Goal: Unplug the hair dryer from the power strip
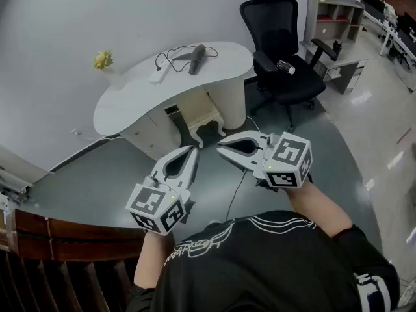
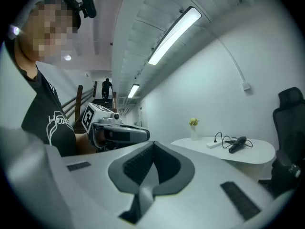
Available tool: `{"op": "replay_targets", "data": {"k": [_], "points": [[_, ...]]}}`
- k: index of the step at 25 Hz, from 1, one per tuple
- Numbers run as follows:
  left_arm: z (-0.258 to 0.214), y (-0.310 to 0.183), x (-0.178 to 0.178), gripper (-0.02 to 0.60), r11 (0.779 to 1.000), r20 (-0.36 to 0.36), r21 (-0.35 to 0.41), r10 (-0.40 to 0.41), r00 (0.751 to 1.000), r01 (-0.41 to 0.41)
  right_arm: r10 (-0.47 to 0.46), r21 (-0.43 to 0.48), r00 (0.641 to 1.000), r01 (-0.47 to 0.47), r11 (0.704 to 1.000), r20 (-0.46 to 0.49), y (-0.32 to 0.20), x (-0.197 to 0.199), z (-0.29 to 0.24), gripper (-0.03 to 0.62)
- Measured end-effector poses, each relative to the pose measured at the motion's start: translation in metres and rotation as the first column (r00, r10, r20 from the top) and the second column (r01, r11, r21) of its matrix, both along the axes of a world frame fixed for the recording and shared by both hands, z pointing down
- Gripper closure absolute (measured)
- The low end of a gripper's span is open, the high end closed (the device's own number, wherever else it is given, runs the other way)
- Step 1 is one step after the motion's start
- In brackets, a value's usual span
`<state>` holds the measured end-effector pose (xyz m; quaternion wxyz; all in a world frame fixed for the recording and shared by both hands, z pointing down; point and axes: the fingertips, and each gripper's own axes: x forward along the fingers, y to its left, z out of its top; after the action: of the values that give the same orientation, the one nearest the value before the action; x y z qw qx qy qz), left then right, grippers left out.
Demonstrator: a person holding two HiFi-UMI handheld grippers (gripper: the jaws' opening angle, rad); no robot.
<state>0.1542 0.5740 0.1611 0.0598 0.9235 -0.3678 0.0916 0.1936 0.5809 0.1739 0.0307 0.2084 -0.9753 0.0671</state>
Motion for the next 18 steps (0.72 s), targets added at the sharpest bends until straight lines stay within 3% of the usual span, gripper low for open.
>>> {"op": "replay_targets", "data": {"k": [18], "points": [[0.022, -0.018, -0.005, 0.578, 0.998, 0.008, -0.056, 0.025, 1.0, -0.024, -0.053, -0.072, 0.998, 0.054, 0.996, 0.023, -0.019, -0.009, 0.018, 0.597]]}}
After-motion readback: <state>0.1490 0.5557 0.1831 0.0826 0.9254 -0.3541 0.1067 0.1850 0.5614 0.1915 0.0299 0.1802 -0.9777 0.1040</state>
